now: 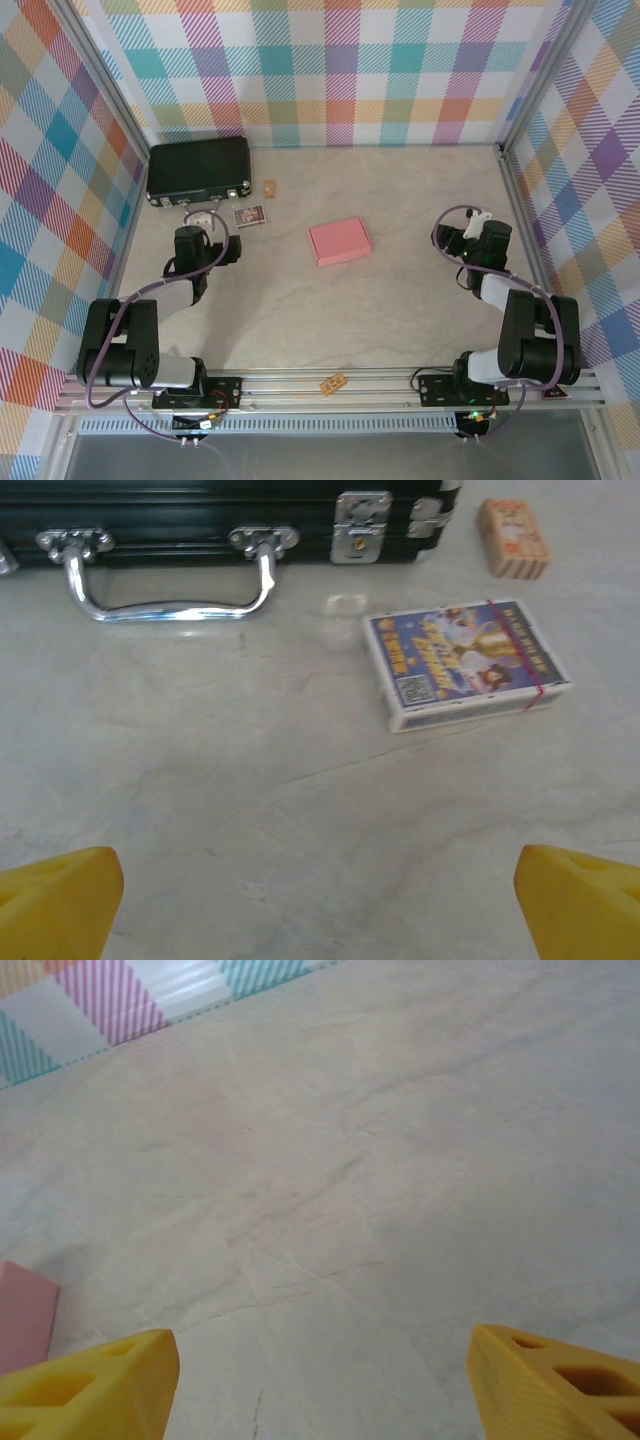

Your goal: Fold the paper box

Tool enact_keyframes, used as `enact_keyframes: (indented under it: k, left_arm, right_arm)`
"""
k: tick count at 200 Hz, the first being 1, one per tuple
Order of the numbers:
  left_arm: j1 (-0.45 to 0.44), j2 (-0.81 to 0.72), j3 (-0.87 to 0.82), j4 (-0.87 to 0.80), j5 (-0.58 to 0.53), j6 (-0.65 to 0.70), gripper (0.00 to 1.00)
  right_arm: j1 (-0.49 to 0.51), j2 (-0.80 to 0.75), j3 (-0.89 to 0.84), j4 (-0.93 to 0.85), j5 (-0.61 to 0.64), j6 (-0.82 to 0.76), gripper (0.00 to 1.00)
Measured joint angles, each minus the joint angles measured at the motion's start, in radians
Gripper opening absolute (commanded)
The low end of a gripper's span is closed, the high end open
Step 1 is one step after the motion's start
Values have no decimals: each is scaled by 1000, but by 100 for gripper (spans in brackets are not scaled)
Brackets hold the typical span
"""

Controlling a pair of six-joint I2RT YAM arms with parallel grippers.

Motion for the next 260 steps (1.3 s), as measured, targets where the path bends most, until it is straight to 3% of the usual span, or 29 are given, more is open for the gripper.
enact_keyframes:
  k: [69, 157, 167, 173, 260]
  left_arm:
    - [0, 51, -50, 225, 88, -8, 100]
    - [1, 179, -74, 412, 95, -27, 100]
    - [0, 198, -74, 415, 84, -28, 100]
    - [-2, 204, -74, 410, 74, -29, 100]
    - [-22, 208, -74, 412, 8, -26, 100]
  right_arm:
    - [11, 55, -47, 177, -58, -44, 79]
    - [105, 130, -122, 344, 60, -103, 84]
    - [109, 130, -121, 343, 82, -103, 87]
    - [111, 131, -119, 341, 95, -103, 100]
    - [134, 132, -96, 334, 172, -118, 99]
